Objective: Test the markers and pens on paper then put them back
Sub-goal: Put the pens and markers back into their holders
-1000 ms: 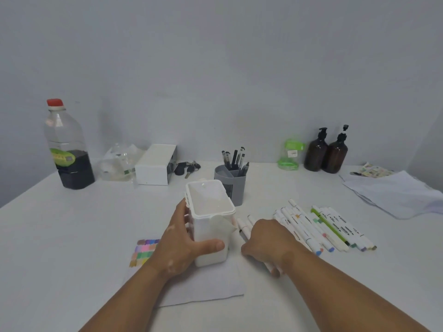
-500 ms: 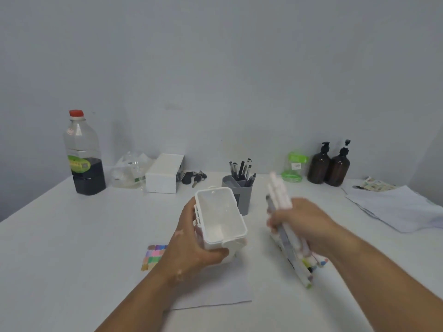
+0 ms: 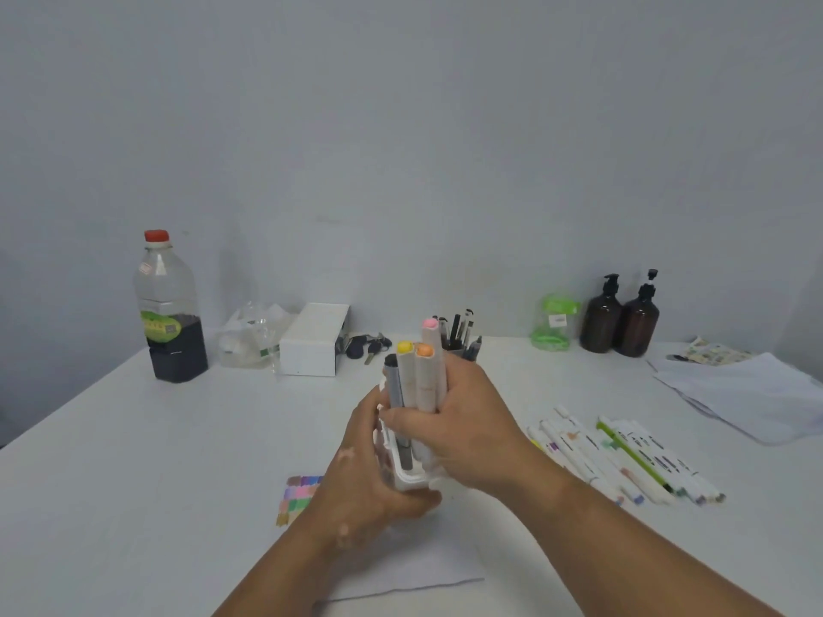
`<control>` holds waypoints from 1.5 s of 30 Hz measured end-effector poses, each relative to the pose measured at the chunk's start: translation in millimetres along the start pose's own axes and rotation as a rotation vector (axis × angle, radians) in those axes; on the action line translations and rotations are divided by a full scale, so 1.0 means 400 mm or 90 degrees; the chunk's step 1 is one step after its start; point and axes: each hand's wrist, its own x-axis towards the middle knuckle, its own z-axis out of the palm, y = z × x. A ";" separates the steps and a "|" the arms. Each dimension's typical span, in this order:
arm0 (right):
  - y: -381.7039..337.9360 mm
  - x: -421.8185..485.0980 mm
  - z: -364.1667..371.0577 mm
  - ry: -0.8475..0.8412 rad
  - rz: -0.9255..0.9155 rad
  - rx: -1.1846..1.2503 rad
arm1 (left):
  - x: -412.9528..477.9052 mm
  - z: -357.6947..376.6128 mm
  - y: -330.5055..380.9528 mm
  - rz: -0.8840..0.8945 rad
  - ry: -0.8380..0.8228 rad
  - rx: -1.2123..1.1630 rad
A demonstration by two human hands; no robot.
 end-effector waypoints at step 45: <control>0.301 -0.038 -0.179 -0.188 0.482 -0.591 | 0.015 0.057 -0.012 0.082 0.022 0.056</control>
